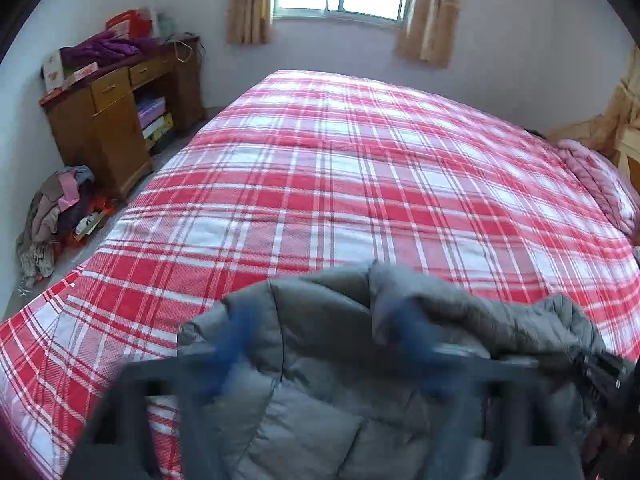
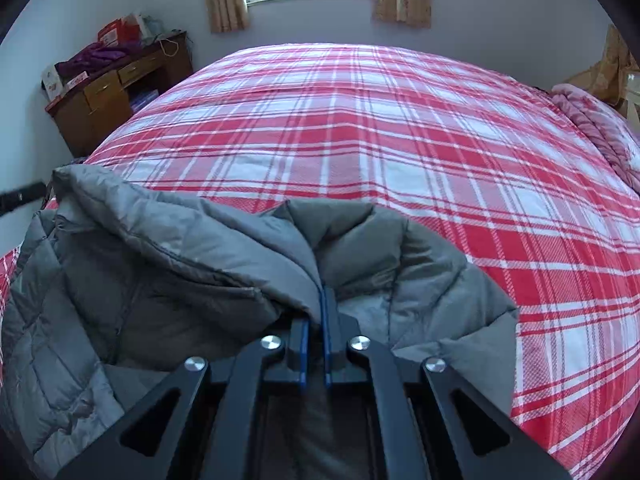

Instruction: Fold large clothes

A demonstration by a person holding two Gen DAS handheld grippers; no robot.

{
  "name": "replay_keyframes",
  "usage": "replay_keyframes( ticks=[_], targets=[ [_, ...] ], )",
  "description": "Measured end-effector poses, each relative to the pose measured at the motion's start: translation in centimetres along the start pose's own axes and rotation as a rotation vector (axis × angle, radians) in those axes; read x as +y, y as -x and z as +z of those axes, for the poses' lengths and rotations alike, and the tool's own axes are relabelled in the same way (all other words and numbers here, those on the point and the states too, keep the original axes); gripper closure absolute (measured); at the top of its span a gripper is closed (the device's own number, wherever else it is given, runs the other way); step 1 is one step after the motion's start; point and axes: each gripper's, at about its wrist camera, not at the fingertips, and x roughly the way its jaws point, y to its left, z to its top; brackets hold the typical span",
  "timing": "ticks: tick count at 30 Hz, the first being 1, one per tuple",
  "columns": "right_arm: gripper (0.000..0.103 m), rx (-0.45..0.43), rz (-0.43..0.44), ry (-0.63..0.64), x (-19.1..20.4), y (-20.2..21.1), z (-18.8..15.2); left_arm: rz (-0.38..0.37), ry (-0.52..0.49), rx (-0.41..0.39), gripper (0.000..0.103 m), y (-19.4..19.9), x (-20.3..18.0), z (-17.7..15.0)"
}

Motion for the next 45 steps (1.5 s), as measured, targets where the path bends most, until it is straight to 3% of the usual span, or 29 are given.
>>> replay_keyframes(
  ticks=[1, 5, 10, 14, 15, 16, 17, 18, 21, 25, 30, 32, 33, 34, 35, 36, 37, 40, 42, 45],
  targets=[
    [0.096, -0.001, -0.002, -0.001, 0.0, -0.1, -0.2, -0.009, 0.003, -0.026, 0.019, 0.0, -0.2, 0.0],
    [0.096, 0.003, -0.004, 0.002, 0.0, -0.4, -0.7, -0.033, -0.014, 0.019, 0.019, -1.3, -1.7, -0.4],
    [0.096, 0.005, 0.005, 0.003, -0.2, -0.9, -1.0, 0.001, -0.054, 0.045, 0.019, -3.2, -2.8, -1.5],
    [0.096, 0.004, 0.003, 0.007, -0.2, -1.1, -1.3, -0.015, -0.09, 0.038, 0.019, -4.0, -3.2, -1.6],
    [0.096, 0.001, 0.0, 0.012, -0.1, -1.1, -1.3, -0.038, -0.088, 0.027, 0.037, -4.0, -3.1, -1.7],
    [0.096, -0.002, -0.002, 0.016, -0.1, -1.1, -1.4, -0.058, -0.088, 0.034, 0.071, -4.1, -3.0, -1.8],
    [0.096, -0.004, -0.002, 0.018, -0.1, -1.1, -1.5, -0.074, -0.096, 0.079, 0.086, -4.5, -3.0, -2.0],
    [0.096, -0.006, -0.001, 0.018, -0.1, -1.1, -1.5, -0.073, -0.099, 0.099, 0.09, -4.5, -2.9, -2.4],
    [0.096, -0.02, -0.013, 0.024, -0.2, -0.7, -1.6, -0.024, -0.167, 0.077, 0.092, -4.0, -2.9, -4.1],
    [0.096, -0.023, -0.019, 0.022, -0.4, -0.8, -1.8, -0.025, -0.129, 0.113, 0.092, -4.8, -2.0, -6.0],
    [0.096, -0.012, -0.043, 0.046, 0.1, -0.7, -1.7, -0.034, -0.112, 0.105, 0.092, -4.2, -2.2, -5.7],
    [0.095, -0.008, -0.046, 0.051, 0.1, -0.5, -1.7, -0.013, -0.118, 0.092, 0.089, -2.9, -2.4, -5.2],
    [0.092, -0.007, -0.039, 0.052, 0.0, -0.1, -1.6, -0.006, -0.127, 0.083, 0.081, -2.2, -2.5, -5.0],
    [0.079, -0.009, -0.029, 0.05, -0.2, 0.3, -1.6, 0.014, -0.144, 0.057, 0.06, -1.0, -2.6, -4.8],
    [0.063, -0.013, -0.024, 0.049, -0.4, 0.9, -1.7, 0.034, -0.167, 0.014, 0.047, 0.5, -2.8, -4.7],
    [0.059, -0.019, -0.022, 0.049, -0.7, 1.5, -1.7, 0.049, -0.182, -0.037, 0.022, 1.9, -2.9, -4.6],
    [0.053, -0.023, -0.024, 0.049, -0.8, 1.9, -1.7, 0.063, -0.192, -0.093, 0.01, 3.4, -3.0, -4.4],
    [0.053, -0.04, -0.031, 0.036, -2.0, 3.9, -1.7, 0.067, -0.22, -0.22, 0.007, 6.4, -3.7, -3.5],
    [0.052, -0.073, -0.052, 0.014, -2.5, 5.1, -1.3, 0.092, -0.226, -0.246, 0.007, 6.5, -4.6, -2.3],
    [0.052, -0.146, -0.045, -0.046, -2.3, 6.9, 0.4, 0.188, -0.205, -0.243, 0.007, 4.0, -6.3, -0.1]
  ],
)
